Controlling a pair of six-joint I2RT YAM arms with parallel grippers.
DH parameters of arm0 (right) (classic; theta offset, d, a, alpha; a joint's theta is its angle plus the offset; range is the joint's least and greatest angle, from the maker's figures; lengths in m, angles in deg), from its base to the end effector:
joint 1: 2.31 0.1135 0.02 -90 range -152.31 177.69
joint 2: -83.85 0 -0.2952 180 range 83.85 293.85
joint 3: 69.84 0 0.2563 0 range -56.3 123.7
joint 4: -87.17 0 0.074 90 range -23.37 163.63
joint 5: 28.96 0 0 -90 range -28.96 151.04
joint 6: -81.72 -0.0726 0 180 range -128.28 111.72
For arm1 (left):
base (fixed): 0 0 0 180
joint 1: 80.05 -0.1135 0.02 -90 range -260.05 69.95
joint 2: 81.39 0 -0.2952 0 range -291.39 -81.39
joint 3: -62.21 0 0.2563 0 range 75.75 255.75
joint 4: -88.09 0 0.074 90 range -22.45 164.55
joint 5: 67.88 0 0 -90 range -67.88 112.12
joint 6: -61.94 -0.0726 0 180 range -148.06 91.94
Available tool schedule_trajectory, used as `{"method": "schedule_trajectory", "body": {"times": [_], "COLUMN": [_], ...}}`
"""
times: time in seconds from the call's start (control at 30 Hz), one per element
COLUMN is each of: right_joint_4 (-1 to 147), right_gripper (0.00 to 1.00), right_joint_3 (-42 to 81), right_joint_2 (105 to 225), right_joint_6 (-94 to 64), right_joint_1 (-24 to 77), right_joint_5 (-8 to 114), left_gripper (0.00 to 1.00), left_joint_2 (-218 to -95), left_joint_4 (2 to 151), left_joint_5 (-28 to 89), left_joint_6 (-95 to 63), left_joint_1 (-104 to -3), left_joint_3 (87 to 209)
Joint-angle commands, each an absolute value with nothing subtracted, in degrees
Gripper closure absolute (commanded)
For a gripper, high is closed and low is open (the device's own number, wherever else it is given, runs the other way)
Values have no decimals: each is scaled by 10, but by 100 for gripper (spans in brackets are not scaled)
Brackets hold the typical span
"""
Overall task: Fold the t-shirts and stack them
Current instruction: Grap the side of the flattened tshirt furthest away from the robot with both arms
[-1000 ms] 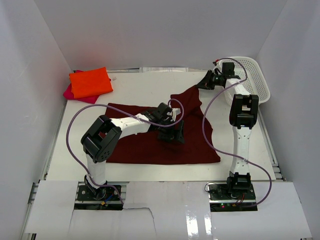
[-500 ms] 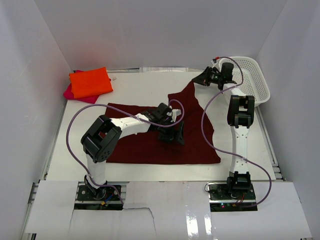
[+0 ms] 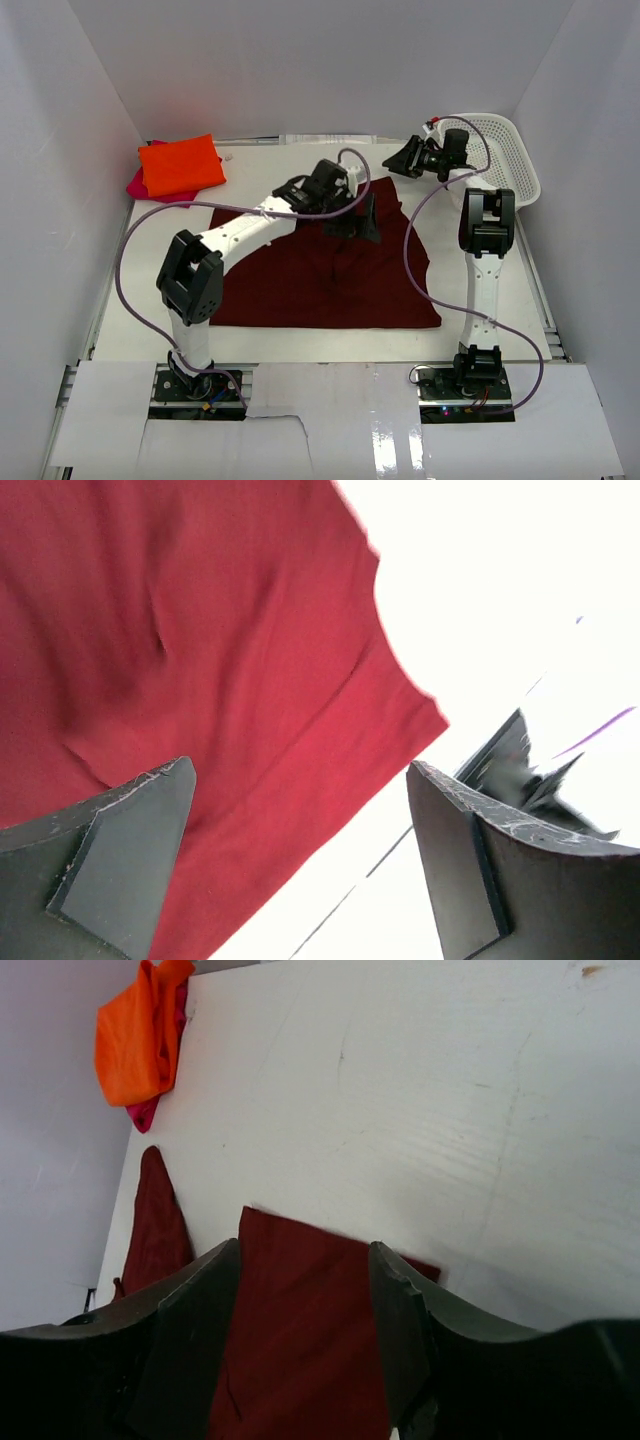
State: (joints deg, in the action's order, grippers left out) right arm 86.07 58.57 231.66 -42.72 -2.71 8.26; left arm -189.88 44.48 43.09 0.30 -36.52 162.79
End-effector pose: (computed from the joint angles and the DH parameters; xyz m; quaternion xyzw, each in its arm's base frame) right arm 0.6224 0.0535 0.1443 -0.0214 0.7781 0.4987 0.3813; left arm 0.3125 -0.3327 0.2472 0.1820 0.9123 -0.3293 0.1615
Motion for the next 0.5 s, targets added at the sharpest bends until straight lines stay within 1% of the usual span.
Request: {"method": "schedule_trajectory", "body": {"times": [0.0, 0.13, 0.17, 0.23, 0.27, 0.37, 0.47], "right_joint_4": [826, 755, 707, 670, 636, 562, 546], "right_gripper": [39, 39, 40, 41, 41, 44, 46], "right_joint_3": [555, 481, 454, 424, 398, 369, 297], "right_joint_2": [2205, 2120, 2088, 2038, 2026, 1993, 1951], "right_joint_6": [-329, -263, -252, -230, -228, -233, -236], "right_joint_1": [-30, -29, -28, -24, -24, 1, 23], "right_joint_5": [115, 156, 164, 187, 197, 222, 243], "left_gripper": [2, 2, 2, 2, 2, 2, 2], "left_joint_2": [-1846, -1837, -1833, -1822, -1819, -1816, -1825], "left_joint_4": [407, 392, 392, 393, 394, 412, 419], "left_joint_5": [409, 404, 395, 397, 403, 422, 411], "left_joint_6": [-8, -10, -8, 7, 11, 14, 1], "left_joint_1": [-427, -484, -508, -553, -569, -611, -618], "left_joint_3": [1713, 1727, 1720, 1681, 1667, 1614, 1597]}}
